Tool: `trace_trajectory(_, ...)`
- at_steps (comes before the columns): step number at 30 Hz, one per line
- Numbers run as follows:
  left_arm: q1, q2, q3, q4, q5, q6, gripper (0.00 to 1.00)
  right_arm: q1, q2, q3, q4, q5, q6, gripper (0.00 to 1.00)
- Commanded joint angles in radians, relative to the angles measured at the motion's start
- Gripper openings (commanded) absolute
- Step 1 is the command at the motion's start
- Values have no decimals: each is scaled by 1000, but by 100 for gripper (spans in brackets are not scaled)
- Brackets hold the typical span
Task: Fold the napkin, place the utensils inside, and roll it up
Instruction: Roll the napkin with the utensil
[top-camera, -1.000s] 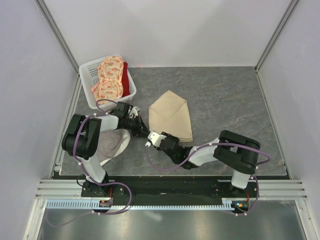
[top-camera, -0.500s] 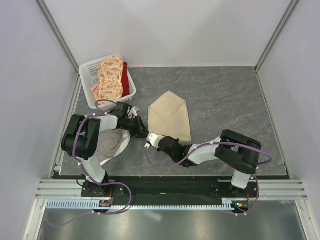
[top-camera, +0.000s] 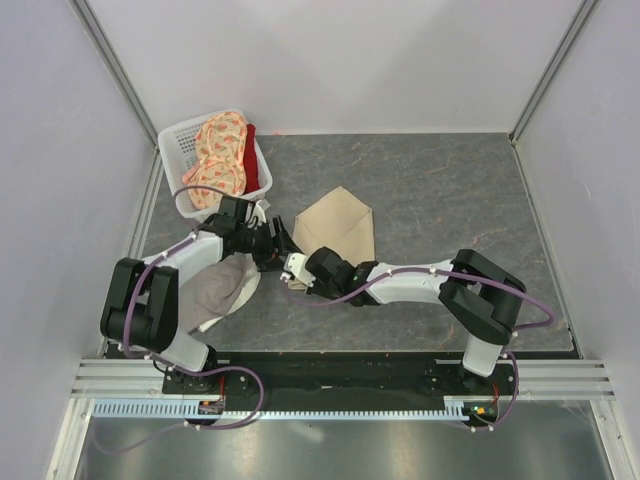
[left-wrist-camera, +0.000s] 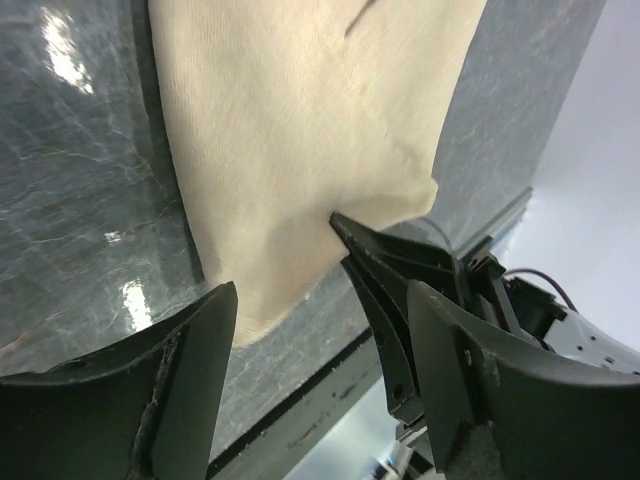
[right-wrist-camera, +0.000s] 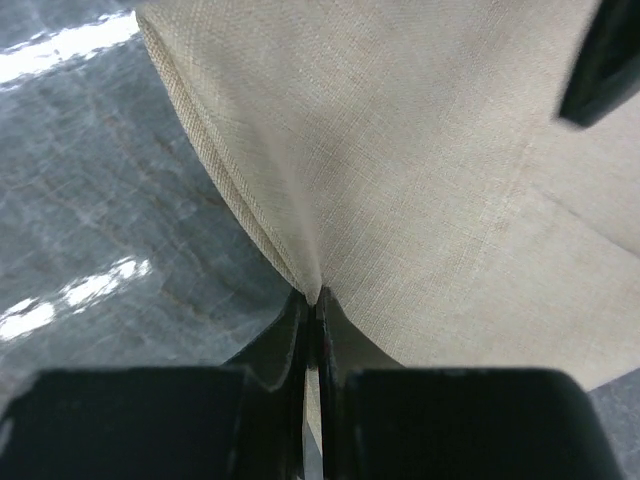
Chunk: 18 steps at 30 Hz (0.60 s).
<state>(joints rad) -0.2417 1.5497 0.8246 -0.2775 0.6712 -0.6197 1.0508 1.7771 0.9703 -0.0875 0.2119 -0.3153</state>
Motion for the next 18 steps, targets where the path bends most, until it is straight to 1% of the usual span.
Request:
trace_trajectory(1, 4, -105, -56, -8, -123, 18, 76, -18, -28, 64, -191, -184, 73, 0)
trace_trajectory(3, 4, -177, -111, 29, -181, -23, 77, -31, -31, 77, -219, -210, 94, 0)
trace_trajectory(4, 4, -201, -126, 40, -202, -34, 77, -37, -31, 90, -248, -265, 100, 0)
trace_trajectory(5, 4, -244, -154, 49, -223, -52, 78, -43, -33, 96, -264, -285, 107, 0)
trace_trajectory(6, 2, -264, -169, 69, -261, -61, 78, -55, -34, 108, -279, -311, 117, 0)
trace_trajectory(8, -2, -298, -221, 107, -289, -89, 78, -70, -31, 123, -326, -382, 125, 0)
trace_trajectory(10, -33, -345, -261, 182, -343, -107, 78, -97, -28, 151, -372, -428, 134, 0)
trace_trajectory(11, -47, -359, -292, 202, -361, -112, 78, -106, -22, 163, -391, -472, 136, 0)
trace_trajectory(13, -91, -390, -311, 231, -424, -112, 78, -138, -12, 211, -454, -514, 140, 0)
trace_trajectory(18, -159, -415, -343, 241, -475, -83, 78, -211, 57, 347, -587, -638, 147, 0)
